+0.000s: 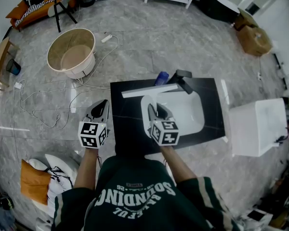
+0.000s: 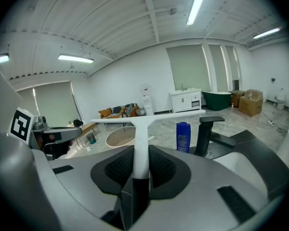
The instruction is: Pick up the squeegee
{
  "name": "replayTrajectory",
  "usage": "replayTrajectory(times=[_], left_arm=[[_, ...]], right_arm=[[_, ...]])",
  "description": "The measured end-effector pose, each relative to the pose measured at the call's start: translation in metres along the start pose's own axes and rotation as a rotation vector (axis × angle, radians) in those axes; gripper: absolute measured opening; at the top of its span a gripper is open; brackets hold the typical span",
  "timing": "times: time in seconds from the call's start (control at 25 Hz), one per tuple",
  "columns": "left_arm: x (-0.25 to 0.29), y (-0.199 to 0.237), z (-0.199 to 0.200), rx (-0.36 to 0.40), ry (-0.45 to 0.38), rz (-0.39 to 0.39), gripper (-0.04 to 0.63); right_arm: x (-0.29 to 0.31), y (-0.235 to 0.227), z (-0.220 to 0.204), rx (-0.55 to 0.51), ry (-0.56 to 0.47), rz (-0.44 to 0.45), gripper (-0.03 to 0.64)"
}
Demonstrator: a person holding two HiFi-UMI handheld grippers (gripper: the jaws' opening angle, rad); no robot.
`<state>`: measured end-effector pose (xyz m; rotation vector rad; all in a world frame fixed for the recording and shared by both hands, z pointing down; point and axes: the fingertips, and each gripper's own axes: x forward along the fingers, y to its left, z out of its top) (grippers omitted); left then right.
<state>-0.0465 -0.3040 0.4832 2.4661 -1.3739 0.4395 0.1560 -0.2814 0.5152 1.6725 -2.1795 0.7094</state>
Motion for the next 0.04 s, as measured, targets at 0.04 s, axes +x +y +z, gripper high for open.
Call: replayTrajectory(times=[0.04], left_arm=[[0.0005,0.0001,-0.0007,-0.001,0.002,0.000,0.002]], right_arm=[[0.0001,-0.0001,0.0001,0.001,0.000,0.000,0.080]])
